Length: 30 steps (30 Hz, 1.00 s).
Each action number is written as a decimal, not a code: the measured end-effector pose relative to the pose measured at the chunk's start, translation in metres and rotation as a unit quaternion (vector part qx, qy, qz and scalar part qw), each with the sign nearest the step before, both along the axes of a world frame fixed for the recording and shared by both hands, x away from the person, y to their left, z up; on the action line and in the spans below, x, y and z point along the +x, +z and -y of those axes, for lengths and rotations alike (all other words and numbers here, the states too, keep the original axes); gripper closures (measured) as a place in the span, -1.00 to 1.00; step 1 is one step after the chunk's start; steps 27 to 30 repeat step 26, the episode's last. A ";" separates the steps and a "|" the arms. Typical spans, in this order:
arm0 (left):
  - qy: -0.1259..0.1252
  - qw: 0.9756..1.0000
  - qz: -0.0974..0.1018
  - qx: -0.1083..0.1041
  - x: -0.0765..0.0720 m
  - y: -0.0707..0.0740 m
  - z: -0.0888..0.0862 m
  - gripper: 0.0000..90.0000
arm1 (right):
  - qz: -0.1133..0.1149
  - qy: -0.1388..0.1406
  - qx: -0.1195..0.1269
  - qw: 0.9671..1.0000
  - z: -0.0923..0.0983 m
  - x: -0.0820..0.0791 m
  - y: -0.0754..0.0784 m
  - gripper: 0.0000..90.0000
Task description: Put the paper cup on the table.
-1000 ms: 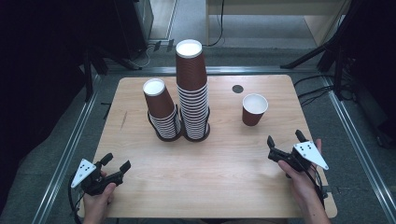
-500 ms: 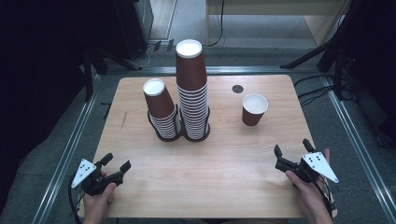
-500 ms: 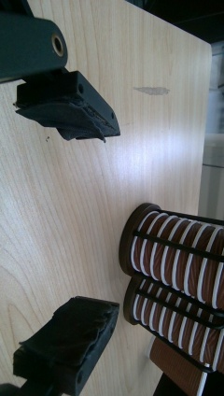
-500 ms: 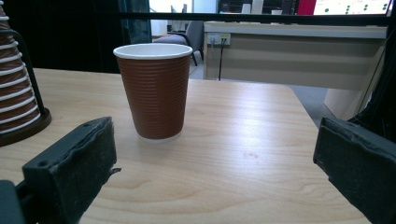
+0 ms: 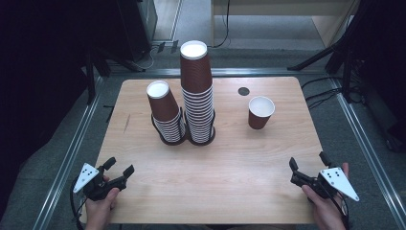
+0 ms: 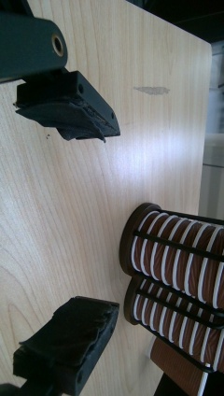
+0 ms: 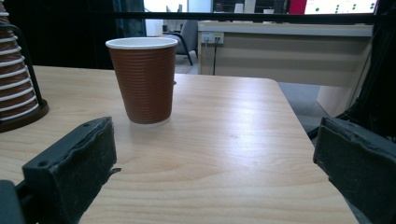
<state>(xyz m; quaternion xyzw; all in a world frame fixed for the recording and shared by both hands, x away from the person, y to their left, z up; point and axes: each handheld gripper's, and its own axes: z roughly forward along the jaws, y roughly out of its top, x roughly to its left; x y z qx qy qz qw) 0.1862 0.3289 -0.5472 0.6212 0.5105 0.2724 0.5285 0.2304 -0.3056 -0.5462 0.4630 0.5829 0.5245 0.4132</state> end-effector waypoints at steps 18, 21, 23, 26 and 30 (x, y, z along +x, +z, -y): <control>-0.002 1.000 -0.003 0.001 0.001 0.000 0.000 -0.70 | -0.006 -0.007 -0.007 1.000 0.020 -0.028 -0.001 -1.00; -0.003 1.000 -0.004 0.002 0.001 0.000 0.001 -0.70 | -0.006 -0.010 -0.007 1.000 0.020 -0.028 -0.001 -1.00; -0.003 1.000 -0.005 0.002 0.001 0.000 0.001 -0.70 | -0.010 -0.010 -0.006 1.000 0.018 -0.027 0.000 -1.00; -0.004 1.000 -0.005 0.003 0.001 0.000 0.001 -0.70 | -0.021 -0.002 -0.017 1.000 0.009 -0.020 -0.001 -1.00; -0.004 1.000 -0.005 0.003 0.001 0.000 0.001 -0.70 | -0.021 -0.002 -0.017 1.000 0.009 -0.020 -0.001 -1.00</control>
